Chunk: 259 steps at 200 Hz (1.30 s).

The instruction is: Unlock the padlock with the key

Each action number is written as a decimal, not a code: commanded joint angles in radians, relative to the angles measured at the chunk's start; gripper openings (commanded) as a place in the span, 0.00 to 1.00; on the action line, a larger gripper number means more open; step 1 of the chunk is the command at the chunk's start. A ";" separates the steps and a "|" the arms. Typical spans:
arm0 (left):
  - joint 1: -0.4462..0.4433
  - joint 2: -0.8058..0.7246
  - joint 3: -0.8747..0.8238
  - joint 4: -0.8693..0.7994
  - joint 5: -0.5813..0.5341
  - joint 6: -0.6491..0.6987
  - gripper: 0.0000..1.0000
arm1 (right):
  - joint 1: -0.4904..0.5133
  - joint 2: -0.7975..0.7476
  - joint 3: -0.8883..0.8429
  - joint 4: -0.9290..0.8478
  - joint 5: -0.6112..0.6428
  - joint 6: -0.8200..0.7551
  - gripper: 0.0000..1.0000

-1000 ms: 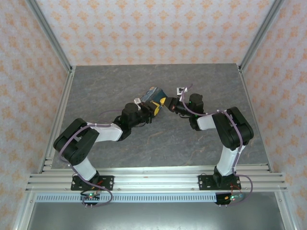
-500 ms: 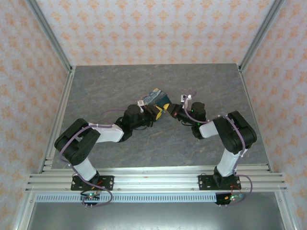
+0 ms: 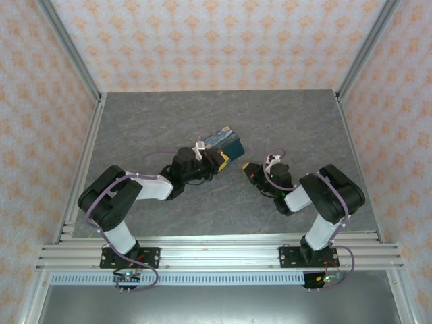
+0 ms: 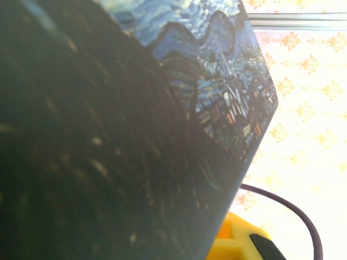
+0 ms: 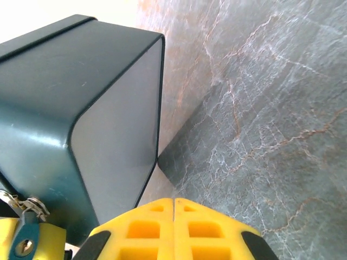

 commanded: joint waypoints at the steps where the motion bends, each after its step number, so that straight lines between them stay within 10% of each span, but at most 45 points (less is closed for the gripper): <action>1: 0.005 0.030 -0.001 0.097 0.043 -0.012 0.00 | 0.047 -0.044 -0.018 0.075 0.200 0.038 0.00; 139: 0.005 -0.028 0.087 -0.548 -0.047 0.442 0.00 | 0.087 -0.336 -0.086 -0.201 0.239 -0.046 0.00; 213: 0.005 -0.081 0.085 -0.649 -0.045 0.498 0.66 | 0.087 -0.444 -0.068 -0.270 0.122 -0.152 0.00; 259: 0.006 -0.234 0.054 -0.782 -0.050 0.535 0.81 | 0.086 -0.474 -0.019 -0.458 0.138 -0.223 0.00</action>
